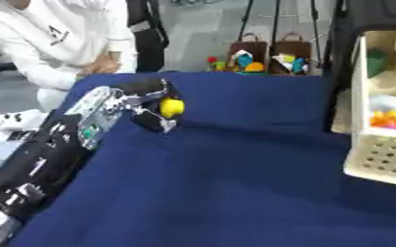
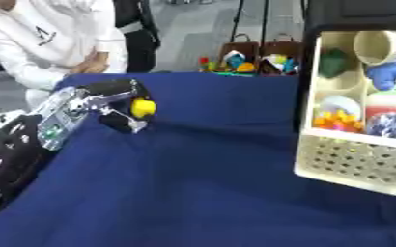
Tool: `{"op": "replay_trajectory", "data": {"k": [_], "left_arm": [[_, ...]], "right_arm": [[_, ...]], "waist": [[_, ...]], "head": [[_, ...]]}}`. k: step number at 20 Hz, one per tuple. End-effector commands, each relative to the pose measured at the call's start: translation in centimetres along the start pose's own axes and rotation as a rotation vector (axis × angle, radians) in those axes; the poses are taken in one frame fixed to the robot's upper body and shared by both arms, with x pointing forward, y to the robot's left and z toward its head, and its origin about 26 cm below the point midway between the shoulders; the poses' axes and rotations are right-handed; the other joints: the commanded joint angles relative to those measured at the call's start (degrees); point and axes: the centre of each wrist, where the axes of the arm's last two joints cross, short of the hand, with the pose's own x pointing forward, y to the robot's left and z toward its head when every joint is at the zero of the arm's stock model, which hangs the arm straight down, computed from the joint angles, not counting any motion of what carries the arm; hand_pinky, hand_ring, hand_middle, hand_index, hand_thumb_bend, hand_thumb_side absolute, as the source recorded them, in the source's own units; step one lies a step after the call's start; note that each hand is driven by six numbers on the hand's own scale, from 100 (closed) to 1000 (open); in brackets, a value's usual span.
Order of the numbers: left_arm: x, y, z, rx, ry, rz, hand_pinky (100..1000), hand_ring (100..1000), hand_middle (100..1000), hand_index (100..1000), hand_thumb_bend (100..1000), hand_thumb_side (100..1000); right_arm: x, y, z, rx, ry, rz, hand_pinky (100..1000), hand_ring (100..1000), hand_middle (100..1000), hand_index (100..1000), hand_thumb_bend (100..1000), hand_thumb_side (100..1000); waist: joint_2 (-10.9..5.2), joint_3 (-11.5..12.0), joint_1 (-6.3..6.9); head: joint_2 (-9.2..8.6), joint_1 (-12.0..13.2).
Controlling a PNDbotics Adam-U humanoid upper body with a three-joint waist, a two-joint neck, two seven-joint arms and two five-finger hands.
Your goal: Pick up objects from table and place into drawer.
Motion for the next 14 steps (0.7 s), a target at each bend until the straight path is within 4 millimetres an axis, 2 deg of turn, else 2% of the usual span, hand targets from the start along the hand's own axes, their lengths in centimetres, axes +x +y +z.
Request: {"op": "replay_trajectory", "data": {"k": [1, 8, 14], "left_arm": [[-0.2, 2.5, 1.1, 0.036, 0.008, -0.047, 166, 442, 529, 677, 100, 347], [1.6, 4.4, 0.9, 0.070, -0.045, -0.065, 164, 438, 522, 673, 100, 339], [4.8, 7.2, -0.1, 0.113, -0.153, -0.099, 160, 429, 511, 666, 100, 340]], "right_arm": [[0.2, -0.2, -1.2, -0.075, -0.086, -0.073, 588, 633, 622, 746, 100, 1000], [0.3, -0.1, -1.1, -0.064, -0.080, -0.080, 589, 634, 623, 746, 100, 1000], [0.5, 0.4, -0.9, -0.048, -0.075, -0.106, 591, 634, 622, 747, 100, 1000]], "waist": [[-1.94, 0.1, -0.08], [-3.37, 0.1, 0.30], [-4.61, -0.3, 0.96]], "head": [[0.46, -0.1], [1.12, -0.3], [2.15, -0.9]]}}
